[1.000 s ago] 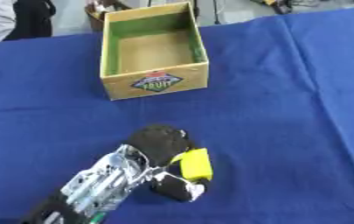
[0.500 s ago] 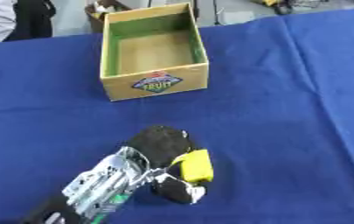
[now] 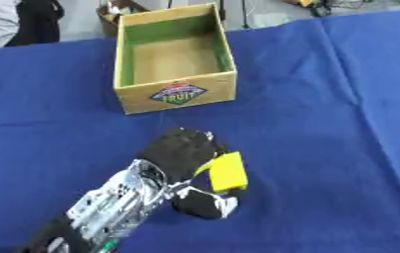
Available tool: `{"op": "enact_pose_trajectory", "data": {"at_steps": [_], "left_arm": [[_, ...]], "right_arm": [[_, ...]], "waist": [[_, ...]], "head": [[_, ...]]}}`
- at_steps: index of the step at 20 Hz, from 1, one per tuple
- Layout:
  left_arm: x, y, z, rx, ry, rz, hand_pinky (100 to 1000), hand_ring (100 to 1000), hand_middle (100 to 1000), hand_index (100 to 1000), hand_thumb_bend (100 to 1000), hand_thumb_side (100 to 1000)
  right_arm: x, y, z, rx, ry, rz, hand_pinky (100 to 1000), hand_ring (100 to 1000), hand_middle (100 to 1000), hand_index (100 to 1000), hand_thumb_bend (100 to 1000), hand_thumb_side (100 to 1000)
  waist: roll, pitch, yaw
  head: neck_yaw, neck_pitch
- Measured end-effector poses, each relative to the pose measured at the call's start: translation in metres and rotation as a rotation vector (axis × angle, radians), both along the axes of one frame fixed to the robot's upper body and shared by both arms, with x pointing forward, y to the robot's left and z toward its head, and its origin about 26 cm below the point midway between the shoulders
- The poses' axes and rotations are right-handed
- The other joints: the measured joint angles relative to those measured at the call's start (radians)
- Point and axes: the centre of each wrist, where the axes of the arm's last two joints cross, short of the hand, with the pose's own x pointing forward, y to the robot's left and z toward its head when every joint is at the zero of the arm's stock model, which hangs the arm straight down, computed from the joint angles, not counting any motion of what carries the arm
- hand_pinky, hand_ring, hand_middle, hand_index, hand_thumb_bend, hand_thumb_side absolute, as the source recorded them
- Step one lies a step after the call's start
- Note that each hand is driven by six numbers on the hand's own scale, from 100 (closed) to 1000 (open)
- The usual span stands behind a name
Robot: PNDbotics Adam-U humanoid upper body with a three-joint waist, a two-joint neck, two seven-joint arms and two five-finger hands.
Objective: Pick up objects on the table and place them in the box.
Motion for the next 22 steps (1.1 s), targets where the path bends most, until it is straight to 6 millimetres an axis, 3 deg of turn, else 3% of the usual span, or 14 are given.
{"op": "enact_pose_trajectory", "data": {"at_steps": [11, 22], "left_arm": [[0.009, 0.028, 0.057, -0.073, -0.297, 0.056, 100, 216, 241, 465, 100, 779], [0.008, 0.063, 0.139, -0.263, -0.581, 0.18, 100, 199, 213, 461, 100, 795]], "right_arm": [[0.0, -0.001, 0.001, -0.004, -0.008, 0.003, 742, 658, 658, 774, 100, 640], [0.0, 0.0, 0.002, -0.014, -0.017, 0.013, 743, 658, 658, 773, 100, 643]], "waist": [[-0.015, -0.011, 0.007], [-0.011, -0.008, -0.032]], "head": [[-0.002, 0.023], [0.032, 0.012]]}}
